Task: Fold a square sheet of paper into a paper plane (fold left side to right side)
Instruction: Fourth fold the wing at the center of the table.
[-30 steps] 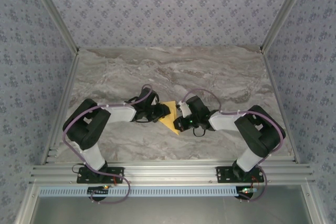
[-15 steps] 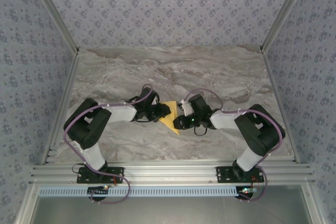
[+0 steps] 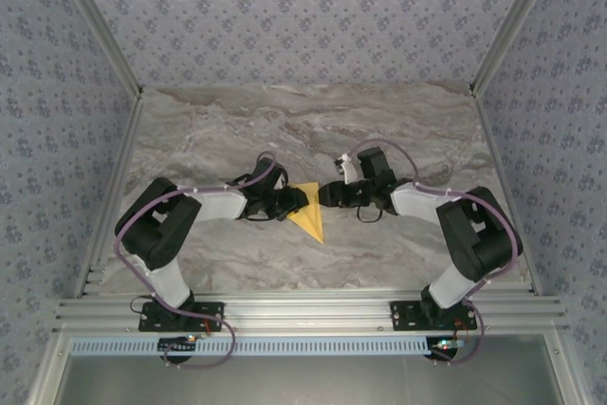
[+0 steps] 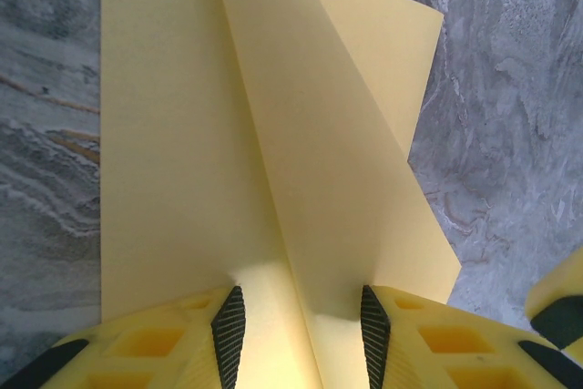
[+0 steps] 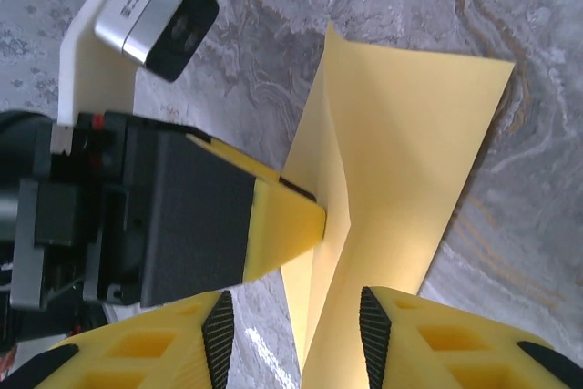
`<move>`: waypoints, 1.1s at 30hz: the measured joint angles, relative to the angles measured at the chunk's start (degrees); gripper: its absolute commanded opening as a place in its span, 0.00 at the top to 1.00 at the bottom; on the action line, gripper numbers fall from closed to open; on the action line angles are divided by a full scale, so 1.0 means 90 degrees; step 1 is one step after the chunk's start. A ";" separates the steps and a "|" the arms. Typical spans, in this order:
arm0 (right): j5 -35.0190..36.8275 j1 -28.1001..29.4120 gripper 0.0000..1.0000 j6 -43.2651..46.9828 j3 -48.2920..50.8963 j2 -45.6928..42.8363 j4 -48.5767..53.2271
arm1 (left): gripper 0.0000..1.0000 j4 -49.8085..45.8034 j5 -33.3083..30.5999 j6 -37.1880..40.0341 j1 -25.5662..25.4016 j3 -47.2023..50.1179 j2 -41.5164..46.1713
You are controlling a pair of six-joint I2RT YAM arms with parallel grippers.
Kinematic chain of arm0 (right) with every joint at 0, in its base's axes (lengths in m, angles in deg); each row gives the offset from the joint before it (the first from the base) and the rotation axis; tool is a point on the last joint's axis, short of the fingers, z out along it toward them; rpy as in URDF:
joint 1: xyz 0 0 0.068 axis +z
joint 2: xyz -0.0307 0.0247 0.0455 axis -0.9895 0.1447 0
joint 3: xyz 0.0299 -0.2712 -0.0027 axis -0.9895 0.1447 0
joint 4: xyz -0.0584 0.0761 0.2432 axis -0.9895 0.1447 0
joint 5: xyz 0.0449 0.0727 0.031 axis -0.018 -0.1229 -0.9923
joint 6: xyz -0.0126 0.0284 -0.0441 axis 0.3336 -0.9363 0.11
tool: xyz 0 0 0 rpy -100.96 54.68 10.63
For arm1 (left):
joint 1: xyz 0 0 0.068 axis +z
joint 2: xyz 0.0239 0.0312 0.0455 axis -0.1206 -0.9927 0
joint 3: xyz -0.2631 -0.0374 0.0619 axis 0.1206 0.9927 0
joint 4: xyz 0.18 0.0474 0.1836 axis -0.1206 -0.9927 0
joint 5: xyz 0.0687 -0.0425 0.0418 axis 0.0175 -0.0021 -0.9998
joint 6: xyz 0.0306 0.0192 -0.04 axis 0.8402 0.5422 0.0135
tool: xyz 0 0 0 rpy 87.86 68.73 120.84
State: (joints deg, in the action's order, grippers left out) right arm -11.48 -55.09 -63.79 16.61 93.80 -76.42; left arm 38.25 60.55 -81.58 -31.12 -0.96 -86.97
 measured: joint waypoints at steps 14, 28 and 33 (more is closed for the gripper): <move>-0.0250 0.0175 0.71 -0.0338 -0.0270 0.0894 -0.0024 | 0.59 -0.0010 0.0000 0.0002 0.0000 -0.0005 0.0000; 0.0032 0.0206 0.93 -0.0158 -0.0464 0.0986 0.0350 | 0.59 -0.0012 0.0000 0.0002 0.0000 -0.0007 0.0000; 0.0185 0.0206 0.93 -0.0053 -0.0498 0.1064 0.0452 | 0.59 -0.0022 0.0000 0.0002 0.0000 -0.0012 0.0000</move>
State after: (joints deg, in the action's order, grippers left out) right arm -9.82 -53.24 -64.27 12.13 103.37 -72.35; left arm 38.06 60.55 -81.56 -31.12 -1.07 -86.97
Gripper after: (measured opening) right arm 0.067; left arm 0.408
